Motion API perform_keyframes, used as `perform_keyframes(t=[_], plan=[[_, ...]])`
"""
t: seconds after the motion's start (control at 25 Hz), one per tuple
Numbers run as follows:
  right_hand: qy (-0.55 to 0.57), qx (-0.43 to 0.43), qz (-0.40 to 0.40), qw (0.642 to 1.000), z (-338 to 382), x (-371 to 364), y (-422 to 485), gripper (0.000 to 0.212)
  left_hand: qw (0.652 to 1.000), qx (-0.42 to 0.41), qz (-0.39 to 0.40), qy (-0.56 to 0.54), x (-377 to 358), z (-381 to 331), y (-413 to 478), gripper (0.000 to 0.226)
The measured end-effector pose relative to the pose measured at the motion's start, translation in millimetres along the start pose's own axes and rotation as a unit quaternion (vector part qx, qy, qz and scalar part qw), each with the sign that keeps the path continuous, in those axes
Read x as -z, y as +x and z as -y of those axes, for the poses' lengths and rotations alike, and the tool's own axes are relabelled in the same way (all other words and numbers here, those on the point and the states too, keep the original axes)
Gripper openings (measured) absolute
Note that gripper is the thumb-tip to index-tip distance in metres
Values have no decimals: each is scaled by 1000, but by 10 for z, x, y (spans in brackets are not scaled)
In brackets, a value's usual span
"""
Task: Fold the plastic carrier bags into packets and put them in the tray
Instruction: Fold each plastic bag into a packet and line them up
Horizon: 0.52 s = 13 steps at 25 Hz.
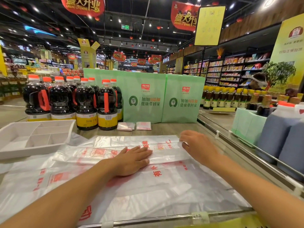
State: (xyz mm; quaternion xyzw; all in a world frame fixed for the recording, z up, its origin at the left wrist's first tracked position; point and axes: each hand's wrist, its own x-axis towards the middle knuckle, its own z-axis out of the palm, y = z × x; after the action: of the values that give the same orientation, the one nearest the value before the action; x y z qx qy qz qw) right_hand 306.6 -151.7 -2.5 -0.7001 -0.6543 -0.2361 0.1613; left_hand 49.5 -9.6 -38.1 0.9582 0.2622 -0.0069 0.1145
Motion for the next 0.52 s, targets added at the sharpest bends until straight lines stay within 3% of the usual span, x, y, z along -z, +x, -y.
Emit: perform_keyframes(t=[0.12, 0.28, 0.4, 0.52], plan=[[45, -17, 54, 997, 202, -61, 73, 21, 1000, 3, -9, -13, 8, 21, 6, 60], [72, -79, 139, 985, 287, -238, -32, 58, 1000, 4, -14, -11, 1, 45, 24, 65], [111, -118, 126, 979, 241, -333, -50, 55, 1000, 6, -16, -8, -15, 45, 33, 65], [122, -123, 131, 976, 242, -391, -40, 34, 1000, 6, -19, -1, -15, 43, 36, 65]])
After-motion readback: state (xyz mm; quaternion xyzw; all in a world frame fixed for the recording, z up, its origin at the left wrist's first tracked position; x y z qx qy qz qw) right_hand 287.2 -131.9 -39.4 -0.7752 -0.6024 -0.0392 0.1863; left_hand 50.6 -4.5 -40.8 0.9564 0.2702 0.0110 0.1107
